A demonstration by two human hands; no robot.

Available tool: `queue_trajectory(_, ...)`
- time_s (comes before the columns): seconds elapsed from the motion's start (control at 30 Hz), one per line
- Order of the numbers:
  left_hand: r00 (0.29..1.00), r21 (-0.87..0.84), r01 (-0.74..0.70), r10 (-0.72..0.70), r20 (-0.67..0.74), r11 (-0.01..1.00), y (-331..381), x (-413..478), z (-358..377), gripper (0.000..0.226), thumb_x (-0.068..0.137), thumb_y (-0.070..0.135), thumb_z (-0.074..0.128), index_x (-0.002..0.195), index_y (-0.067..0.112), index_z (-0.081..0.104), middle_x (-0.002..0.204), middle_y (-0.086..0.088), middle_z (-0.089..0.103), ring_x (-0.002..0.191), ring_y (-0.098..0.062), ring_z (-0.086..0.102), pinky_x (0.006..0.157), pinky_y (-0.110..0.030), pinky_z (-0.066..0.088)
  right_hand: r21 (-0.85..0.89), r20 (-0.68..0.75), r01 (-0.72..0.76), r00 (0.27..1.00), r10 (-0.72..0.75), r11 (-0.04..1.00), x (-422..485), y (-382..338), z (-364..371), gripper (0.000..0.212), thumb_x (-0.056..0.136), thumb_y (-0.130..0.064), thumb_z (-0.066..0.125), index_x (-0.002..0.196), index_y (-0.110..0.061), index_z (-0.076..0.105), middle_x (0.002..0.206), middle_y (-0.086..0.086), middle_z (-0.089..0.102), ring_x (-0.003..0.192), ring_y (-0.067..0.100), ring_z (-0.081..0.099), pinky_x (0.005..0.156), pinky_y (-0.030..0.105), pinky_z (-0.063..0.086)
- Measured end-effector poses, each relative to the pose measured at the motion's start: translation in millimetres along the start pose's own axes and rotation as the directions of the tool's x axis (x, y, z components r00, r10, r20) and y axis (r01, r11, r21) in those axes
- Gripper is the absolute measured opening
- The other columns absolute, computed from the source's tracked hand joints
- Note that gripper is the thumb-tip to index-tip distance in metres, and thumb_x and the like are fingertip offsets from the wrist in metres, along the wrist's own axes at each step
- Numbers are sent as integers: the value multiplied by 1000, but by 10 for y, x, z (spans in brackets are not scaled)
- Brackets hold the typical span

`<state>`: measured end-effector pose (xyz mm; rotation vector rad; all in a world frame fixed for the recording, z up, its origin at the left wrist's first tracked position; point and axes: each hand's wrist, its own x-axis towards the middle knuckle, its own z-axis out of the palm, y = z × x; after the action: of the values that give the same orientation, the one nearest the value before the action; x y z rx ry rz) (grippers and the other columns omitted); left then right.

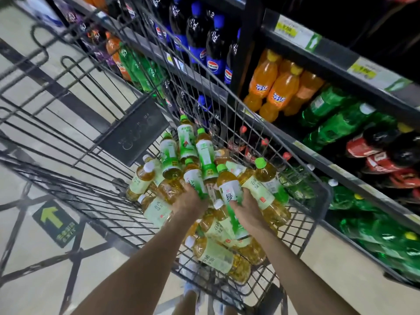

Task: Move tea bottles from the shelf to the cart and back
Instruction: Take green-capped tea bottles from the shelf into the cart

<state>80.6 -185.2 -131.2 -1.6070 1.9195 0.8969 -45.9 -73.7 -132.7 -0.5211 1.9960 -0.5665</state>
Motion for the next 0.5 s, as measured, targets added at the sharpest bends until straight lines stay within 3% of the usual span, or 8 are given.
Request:
queue_trajectory(0.07, 1000, -54, 3, -2, 13, 999, -3, 35, 28, 89, 100, 53, 47, 157, 7, -3, 93, -1, 58, 84, -19, 61, 59, -22, 41, -91, -24, -8, 1000, 6, 996, 36, 20, 15, 74, 98, -44, 54, 156, -15, 18, 160, 9, 27, 144, 31, 33, 115, 51, 33)
queue_trajectory(0.13, 1000, -102, 19, -17, 22, 995, -13, 104, 44, 94, 97, 53, 54, 157, 7, -1, 91, -1, 55, 84, -21, 61, 55, -23, 44, -200, -50, 8, 999, -19, 980, 36, 22, 39, 86, 86, -55, 66, 150, -12, 26, 150, 11, 39, 134, 31, 44, 105, 49, 44)
queue_trajectory(0.23, 996, -164, 70, -61, 61, 984, -22, 199, 62, 90, 94, 49, 61, 153, 4, 10, 108, -7, 57, 96, -25, 60, 67, -28, 47, -303, -120, 51, 989, -91, 952, 32, 50, 85, 84, 77, -57, 75, 137, -12, 39, 133, 8, 55, 119, 28, 55, 87, 43, 53)
queue_trajectory(0.33, 988, -248, 134, -110, 110, 960, -26, 266, 90, 90, 85, 54, 71, 146, 4, 29, 103, -3, 51, 92, -19, 53, 75, -28, 50, -312, -152, 56, 983, -108, 948, 57, 76, 93, 82, 76, -51, 79, 139, -15, 40, 133, 5, 57, 118, 26, 57, 86, 43, 54)
queue_trajectory(0.4, 984, -281, 167, -139, 115, 945, -30, 290, 146, 91, 74, 61, 77, 139, 7, 44, 107, -4, 54, 105, -23, 57, 91, -34, 54, -344, -150, 56, 982, -114, 937, 60, 81, 97, 80, 76, -48, 79, 138, -16, 39, 134, 3, 57, 118, 24, 58, 85, 41, 55)
queue_trajectory(0.5, 971, -320, 231, -200, 128, 919, 10, 292, 214, 100, 74, 58, 79, 145, 6, 32, 136, -13, 45, 132, -29, 44, 107, -36, 42, -373, -139, 62, 983, -122, 926, 57, 82, 102, 79, 79, -45, 79, 140, -16, 37, 135, 2, 56, 117, 22, 59, 84, 36, 54)
